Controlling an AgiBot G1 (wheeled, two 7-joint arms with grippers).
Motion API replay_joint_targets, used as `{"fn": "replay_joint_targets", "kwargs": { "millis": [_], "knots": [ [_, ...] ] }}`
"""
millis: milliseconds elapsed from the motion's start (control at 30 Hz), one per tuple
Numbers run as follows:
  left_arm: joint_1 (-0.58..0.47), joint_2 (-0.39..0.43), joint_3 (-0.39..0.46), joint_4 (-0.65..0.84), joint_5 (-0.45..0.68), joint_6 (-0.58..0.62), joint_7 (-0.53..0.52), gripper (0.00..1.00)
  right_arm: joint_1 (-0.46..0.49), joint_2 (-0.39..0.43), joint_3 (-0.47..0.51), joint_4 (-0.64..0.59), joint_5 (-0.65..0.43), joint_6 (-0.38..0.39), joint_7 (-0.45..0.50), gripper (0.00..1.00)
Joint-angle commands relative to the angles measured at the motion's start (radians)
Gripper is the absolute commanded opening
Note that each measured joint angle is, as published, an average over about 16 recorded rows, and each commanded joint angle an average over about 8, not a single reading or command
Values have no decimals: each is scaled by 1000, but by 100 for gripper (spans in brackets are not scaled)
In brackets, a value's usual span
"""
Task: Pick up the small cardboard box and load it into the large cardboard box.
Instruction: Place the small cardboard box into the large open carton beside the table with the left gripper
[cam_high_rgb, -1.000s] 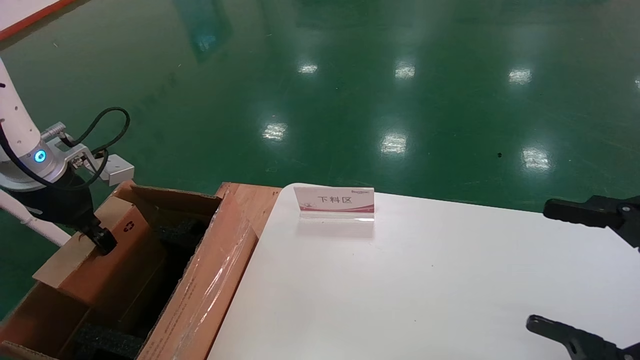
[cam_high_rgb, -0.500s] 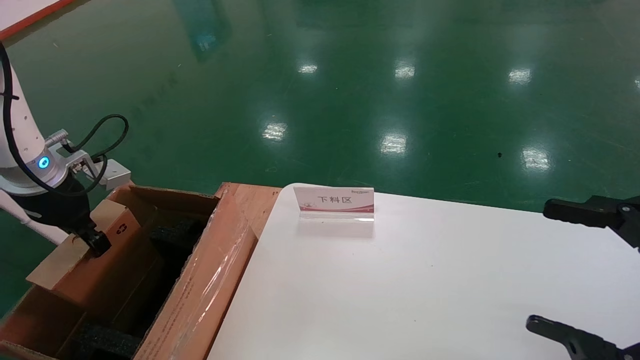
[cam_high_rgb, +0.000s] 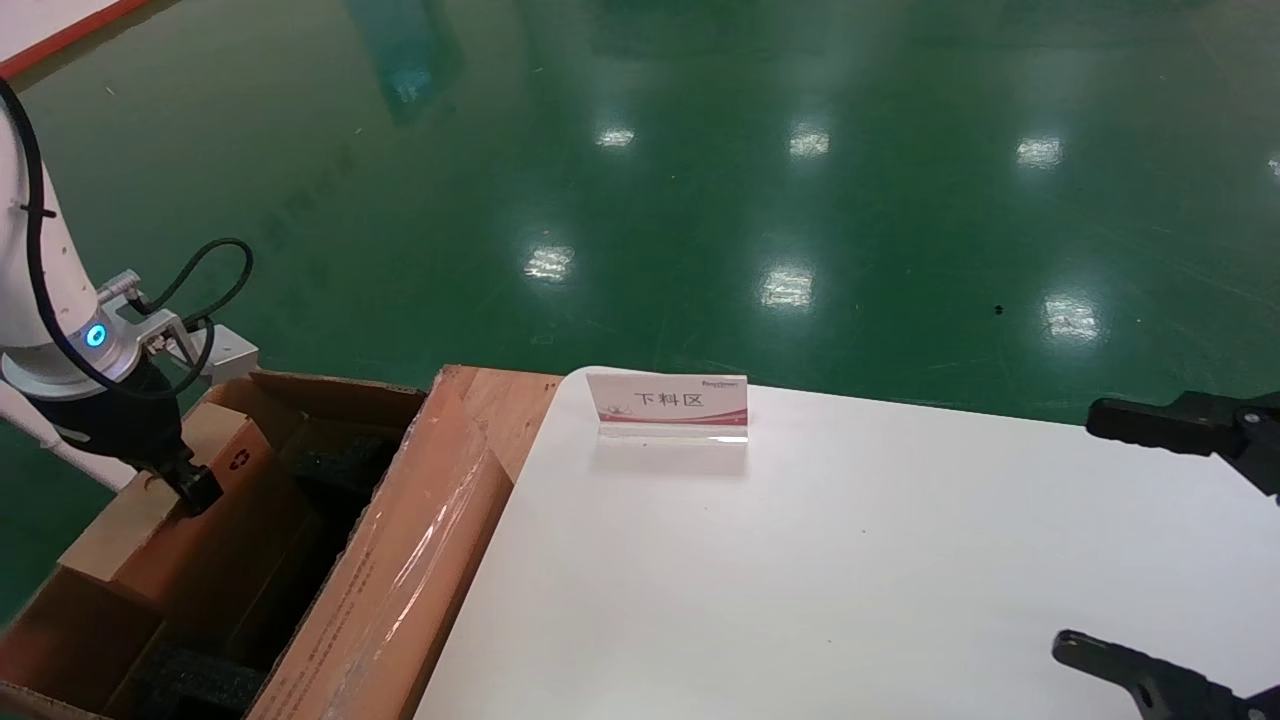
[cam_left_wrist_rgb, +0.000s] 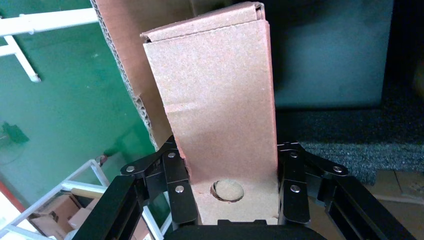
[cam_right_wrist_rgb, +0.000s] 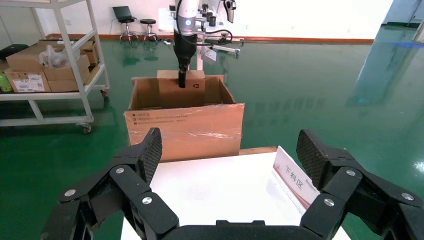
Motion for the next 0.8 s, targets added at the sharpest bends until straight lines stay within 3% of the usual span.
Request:
{"fn": "replay_joint_targets", "kwargs": {
  "millis": [33, 433, 467, 700, 800],
  "knots": [
    [12, 2, -2, 16, -5, -5, 4, 0, 0, 0, 0, 0, 0, 0, 0, 100],
    [104, 28, -21, 149, -49, -4, 63, 3, 0, 0, -1, 0, 1, 0, 0, 100],
    [109, 31, -22, 160, -51, -2, 68, 11, 0, 0, -1, 0, 1, 0, 0, 100],
    [137, 51, -18, 209, -50, 9, 86, 96, 0, 0, -1, 0, 1, 1, -1, 100],
    [141, 55, -17, 215, -48, 10, 87, 100, 0, 0, -1, 0, 1, 1, -1, 100]
  ]
}}
